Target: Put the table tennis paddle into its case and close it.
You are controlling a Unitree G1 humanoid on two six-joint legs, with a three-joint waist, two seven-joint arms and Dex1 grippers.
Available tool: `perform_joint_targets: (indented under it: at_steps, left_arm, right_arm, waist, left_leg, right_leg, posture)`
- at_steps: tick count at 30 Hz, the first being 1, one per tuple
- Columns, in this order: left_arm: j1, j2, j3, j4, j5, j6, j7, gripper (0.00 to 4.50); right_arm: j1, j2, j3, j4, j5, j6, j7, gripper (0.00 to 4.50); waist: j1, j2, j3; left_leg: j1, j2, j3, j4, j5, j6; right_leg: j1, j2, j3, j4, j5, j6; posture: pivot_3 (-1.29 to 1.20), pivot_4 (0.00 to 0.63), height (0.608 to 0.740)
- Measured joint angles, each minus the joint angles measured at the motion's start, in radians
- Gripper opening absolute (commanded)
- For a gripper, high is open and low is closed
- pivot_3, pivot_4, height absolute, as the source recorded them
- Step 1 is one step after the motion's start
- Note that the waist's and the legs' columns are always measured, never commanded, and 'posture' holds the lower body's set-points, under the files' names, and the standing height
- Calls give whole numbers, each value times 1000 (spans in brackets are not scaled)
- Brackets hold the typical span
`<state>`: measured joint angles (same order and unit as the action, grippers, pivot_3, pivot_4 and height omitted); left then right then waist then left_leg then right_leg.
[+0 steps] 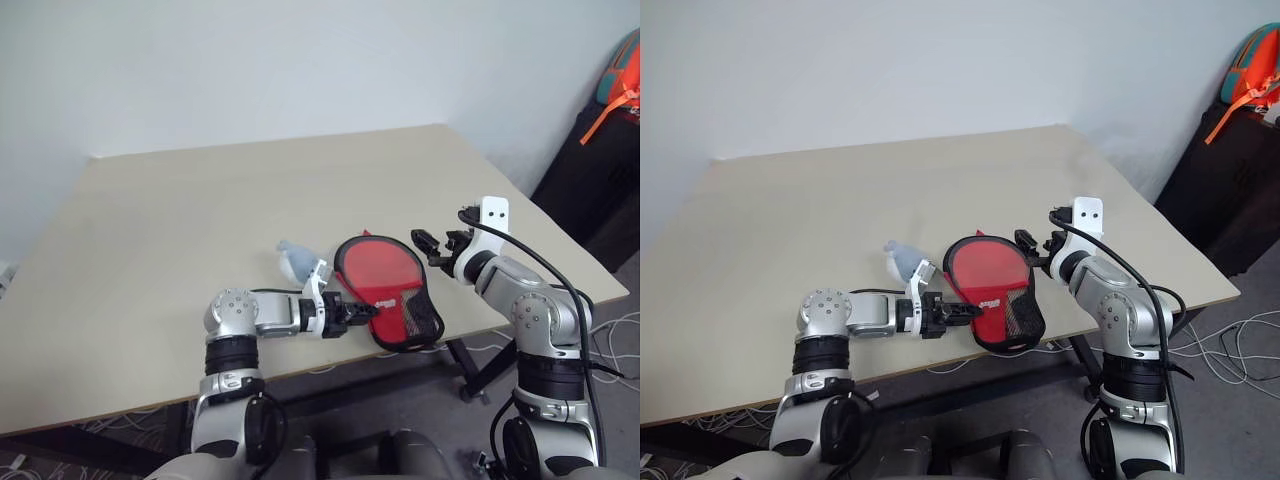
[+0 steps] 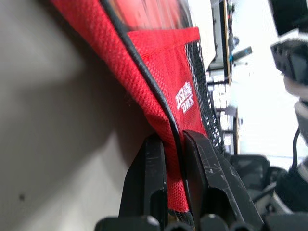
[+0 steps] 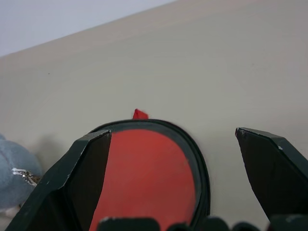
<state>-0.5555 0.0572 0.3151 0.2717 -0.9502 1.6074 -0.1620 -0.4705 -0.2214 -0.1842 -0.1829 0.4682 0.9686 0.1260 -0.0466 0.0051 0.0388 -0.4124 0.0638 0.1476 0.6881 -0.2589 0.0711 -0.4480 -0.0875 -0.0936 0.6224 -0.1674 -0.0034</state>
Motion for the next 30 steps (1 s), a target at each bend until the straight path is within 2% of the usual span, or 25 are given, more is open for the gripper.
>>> perform_joint_targets:
  at_steps: [7,12,20,26,29,30]
  left_arm:
    - [72,202,-183,-45,-375,0,107,561]
    - [99,267,-243,-47,-593,0,224,561]
    - [154,337,-362,-143,-783,-68,394,561]
    - [175,402,-420,-197,-871,-176,479,561]
    - [187,422,-441,-211,-904,-230,511,1177]
    - [188,427,-450,-216,-913,-244,518,1540]
  right_arm:
    - [-2,0,3,4,-1,-1,1,4495]
    - [-11,0,9,10,-2,-3,3,4495]
    - [-11,0,32,20,-20,-12,9,4495]
    - [-19,-9,45,39,-39,-24,21,4495]
    - [-22,-10,47,40,-42,-32,23,4495]
    - [-22,-10,48,40,-44,-33,23,4495]
  waist:
    - [0,0,0]
    - [1,0,0]
    - [1,0,0]
    - [1,0,0]
    - [1,0,0]
    - [1,0,0]
  left_leg:
    - [0,0,0,0,1,-1]
    - [0,0,0,0,1,-2]
    - [0,0,1,-1,3,-5]
    - [0,0,1,-1,3,-5]
    - [0,0,1,-1,3,-6]
    - [0,0,1,-1,3,-6]
  right_leg:
    - [0,0,0,0,0,0]
    - [0,-1,0,0,0,0]
    - [0,0,1,0,0,0]
    - [0,0,1,0,0,0]
    - [0,0,1,0,0,0]
    - [0,0,1,0,0,0]
  posture:
    - [0,0,724]
    - [0,0,724]
    - [0,0,724]
    - [0,0,724]
    - [0,0,724]
    - [0,0,724]
